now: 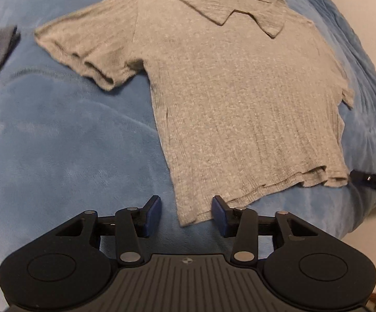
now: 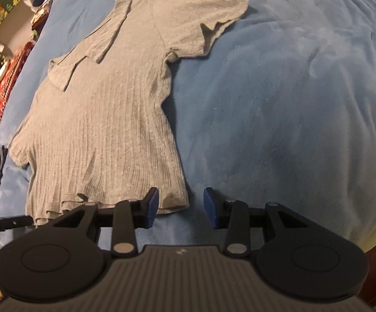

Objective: Fold clothes

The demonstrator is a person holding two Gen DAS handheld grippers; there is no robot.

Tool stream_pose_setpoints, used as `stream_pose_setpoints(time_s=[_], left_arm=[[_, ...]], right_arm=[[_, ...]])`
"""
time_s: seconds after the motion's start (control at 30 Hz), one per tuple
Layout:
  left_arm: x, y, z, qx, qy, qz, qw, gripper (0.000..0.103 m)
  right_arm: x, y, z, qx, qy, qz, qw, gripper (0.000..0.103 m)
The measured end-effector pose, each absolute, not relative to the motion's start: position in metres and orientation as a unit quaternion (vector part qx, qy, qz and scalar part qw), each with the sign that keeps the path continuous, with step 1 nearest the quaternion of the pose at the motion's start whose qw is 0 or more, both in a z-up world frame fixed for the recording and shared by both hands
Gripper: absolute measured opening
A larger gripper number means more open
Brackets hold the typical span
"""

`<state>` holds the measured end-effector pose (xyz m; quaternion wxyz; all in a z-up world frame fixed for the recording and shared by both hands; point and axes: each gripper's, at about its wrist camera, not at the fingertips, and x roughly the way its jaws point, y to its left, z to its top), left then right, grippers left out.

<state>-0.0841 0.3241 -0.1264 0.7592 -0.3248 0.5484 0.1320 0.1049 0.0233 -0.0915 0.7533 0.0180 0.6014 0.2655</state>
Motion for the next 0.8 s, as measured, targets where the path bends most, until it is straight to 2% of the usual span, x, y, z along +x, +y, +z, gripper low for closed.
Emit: stream_pose_setpoints(time_s=[0.07, 0.1, 0.43, 0.47, 0.5, 0.57, 0.8], left_arm=[[-0.085, 0.327, -0.131, -0.342, 0.547, 0.154, 0.749, 0.02], [-0.086, 0.329, -0.132, -0.347, 0.545, 0.166, 0.745, 0.004], [-0.098, 0.347, -0.115, -0.32, 0.526, 0.225, 0.755, 0.004], [-0.099, 0.348, -0.116, -0.32, 0.528, 0.222, 0.755, 0.004], [-0.099, 0.348, -0.117, -0.316, 0.531, 0.22, 0.755, 0.004], [-0.098, 0.347, -0.119, -0.309, 0.538, 0.216, 0.754, 0.004], [-0.102, 0.351, -0.094, -0.335, 0.527, 0.187, 0.758, 0.004]], right_arm=[[0.108, 0.016, -0.094, 0.057, 0.606, 0.254, 0.751, 0.042], [0.11, 0.014, -0.096, 0.076, 0.609, 0.248, 0.75, 0.042], [0.117, 0.018, -0.118, 0.117, 0.63, 0.236, 0.73, 0.039], [0.118, 0.02, -0.12, 0.117, 0.63, 0.232, 0.731, 0.032], [0.118, 0.023, -0.12, 0.105, 0.633, 0.228, 0.733, 0.003], [0.117, 0.031, -0.118, 0.068, 0.635, 0.222, 0.737, 0.004], [0.127, 0.033, -0.045, 0.02, 0.571, 0.228, 0.788, 0.003]])
